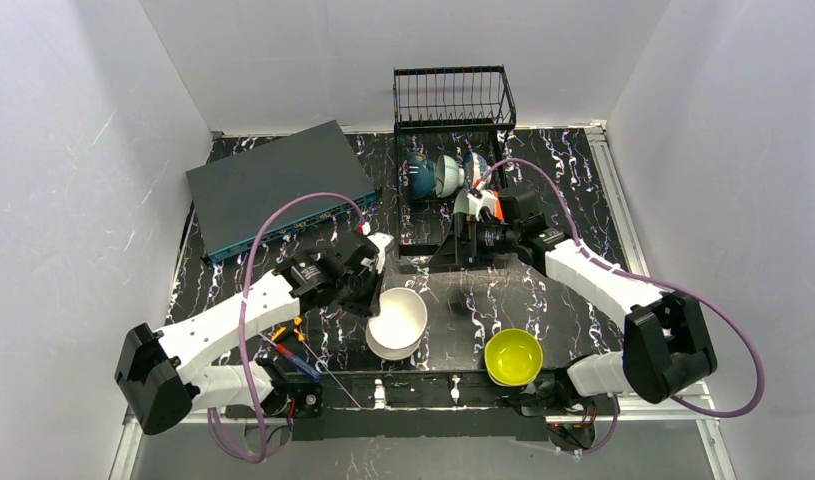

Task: Load the bowls into the dish rack
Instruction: Pick up the bowl from the center of the board.

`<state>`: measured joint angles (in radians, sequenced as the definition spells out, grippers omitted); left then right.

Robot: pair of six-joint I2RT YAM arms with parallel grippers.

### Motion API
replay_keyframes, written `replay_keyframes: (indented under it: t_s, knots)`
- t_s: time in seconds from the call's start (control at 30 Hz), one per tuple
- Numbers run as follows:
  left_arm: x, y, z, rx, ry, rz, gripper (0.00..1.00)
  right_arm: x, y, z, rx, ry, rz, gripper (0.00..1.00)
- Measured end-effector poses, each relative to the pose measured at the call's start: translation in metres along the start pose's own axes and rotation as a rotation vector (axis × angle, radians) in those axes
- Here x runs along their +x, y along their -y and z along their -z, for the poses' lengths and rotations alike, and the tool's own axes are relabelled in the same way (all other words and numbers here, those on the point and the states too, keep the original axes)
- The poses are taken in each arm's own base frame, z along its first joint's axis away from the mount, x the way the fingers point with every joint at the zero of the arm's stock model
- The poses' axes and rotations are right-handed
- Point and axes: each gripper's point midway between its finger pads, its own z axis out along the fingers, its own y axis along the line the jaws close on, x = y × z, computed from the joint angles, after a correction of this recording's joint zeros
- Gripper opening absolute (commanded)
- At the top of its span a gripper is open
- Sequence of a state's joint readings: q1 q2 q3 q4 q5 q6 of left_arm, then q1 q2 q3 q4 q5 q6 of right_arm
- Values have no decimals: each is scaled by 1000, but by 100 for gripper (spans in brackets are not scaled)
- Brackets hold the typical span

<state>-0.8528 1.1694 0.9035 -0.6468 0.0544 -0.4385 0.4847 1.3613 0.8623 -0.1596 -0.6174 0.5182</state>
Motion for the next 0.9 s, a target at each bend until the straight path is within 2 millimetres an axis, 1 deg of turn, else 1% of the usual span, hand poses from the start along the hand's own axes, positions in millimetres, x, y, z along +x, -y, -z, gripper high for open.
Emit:
replay_keyframes:
  t_s: [0.17,0.33,0.43,0.57,0.63,0.73,0.9]
  knots:
    - [-14,13,9,59,41,6,0,-8,-13,9,-19,33,29,99]
    - [-27,17,11,110,69,48,0,-20,-29,18,-46,81,66,99]
    - [-42,12,14,151,108,117,0,-27,-40,25,-63,109,77,99]
    - [-64,1,23,203,196,222,0,-37,-52,32,-83,141,95,99]
    - [-70,-4,27,222,233,262,0,-41,-57,34,-91,153,98,99]
    - [-77,-10,35,256,286,313,0,-46,-63,36,-104,168,102,99]
    - [-82,-18,42,315,353,382,0,-46,-70,35,-131,165,95,99]
